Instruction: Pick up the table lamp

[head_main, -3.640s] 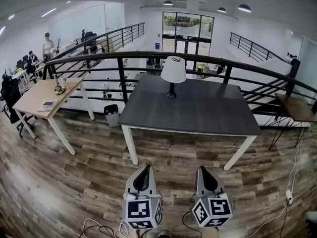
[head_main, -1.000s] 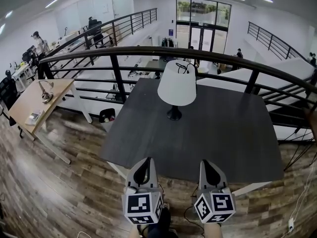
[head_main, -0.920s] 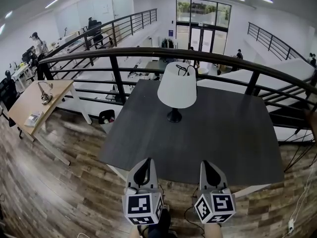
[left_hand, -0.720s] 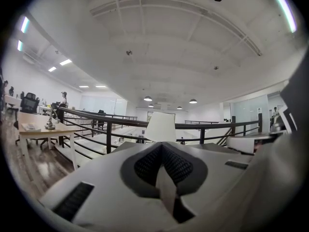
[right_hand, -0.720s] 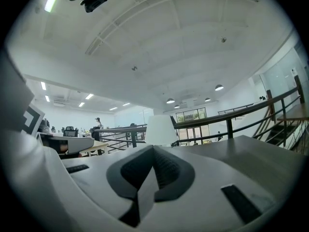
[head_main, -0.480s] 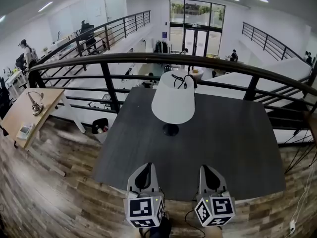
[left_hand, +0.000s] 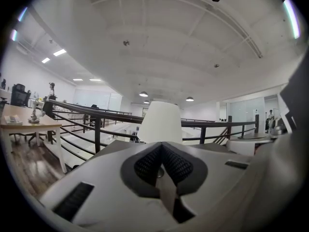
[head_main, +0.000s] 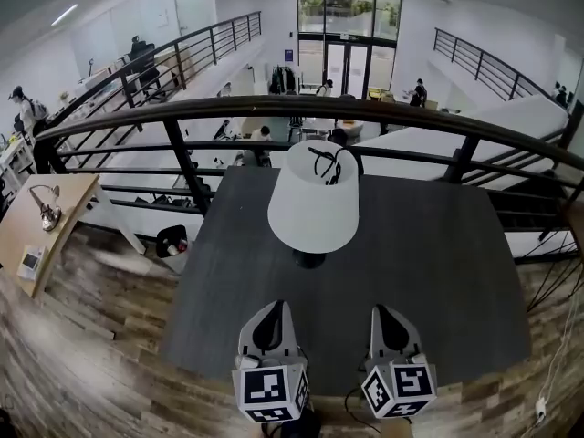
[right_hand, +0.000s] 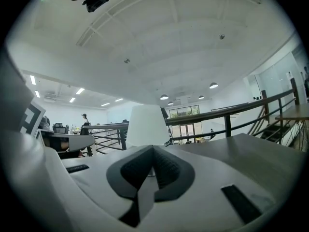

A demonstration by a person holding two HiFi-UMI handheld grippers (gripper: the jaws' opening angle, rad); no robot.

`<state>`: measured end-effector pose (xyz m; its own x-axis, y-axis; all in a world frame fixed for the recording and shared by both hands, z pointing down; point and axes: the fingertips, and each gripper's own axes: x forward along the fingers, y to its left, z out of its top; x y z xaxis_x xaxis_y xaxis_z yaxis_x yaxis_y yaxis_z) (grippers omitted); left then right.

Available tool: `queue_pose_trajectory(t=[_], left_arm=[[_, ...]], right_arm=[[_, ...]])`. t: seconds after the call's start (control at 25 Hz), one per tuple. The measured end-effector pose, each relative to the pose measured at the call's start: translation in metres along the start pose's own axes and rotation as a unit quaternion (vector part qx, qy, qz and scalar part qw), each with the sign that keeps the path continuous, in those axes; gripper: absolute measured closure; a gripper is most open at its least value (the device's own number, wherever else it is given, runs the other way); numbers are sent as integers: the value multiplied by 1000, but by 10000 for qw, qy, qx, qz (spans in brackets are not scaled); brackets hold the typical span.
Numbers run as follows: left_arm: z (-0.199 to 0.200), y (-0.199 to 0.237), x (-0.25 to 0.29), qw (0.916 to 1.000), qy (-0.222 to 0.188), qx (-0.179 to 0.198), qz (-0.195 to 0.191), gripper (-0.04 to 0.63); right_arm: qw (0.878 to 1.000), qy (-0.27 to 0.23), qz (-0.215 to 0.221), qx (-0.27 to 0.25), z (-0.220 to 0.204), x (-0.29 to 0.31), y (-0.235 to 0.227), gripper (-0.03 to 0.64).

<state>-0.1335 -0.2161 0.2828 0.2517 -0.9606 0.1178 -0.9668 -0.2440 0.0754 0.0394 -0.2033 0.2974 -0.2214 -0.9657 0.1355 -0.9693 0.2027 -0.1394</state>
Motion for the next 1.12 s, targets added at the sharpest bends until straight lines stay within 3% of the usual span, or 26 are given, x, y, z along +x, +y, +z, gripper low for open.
queue_pose_trajectory(t=[0.6,1.12], left_arm=[[-24,14,54,9994,104,-48,-336,574],[-49,4,84,9990,197,3,-401,572]], right_arm=[[9992,30,-409,-29,-16,48,-14,606],[9989,106,-448,-47,-33,62,-30,606]])
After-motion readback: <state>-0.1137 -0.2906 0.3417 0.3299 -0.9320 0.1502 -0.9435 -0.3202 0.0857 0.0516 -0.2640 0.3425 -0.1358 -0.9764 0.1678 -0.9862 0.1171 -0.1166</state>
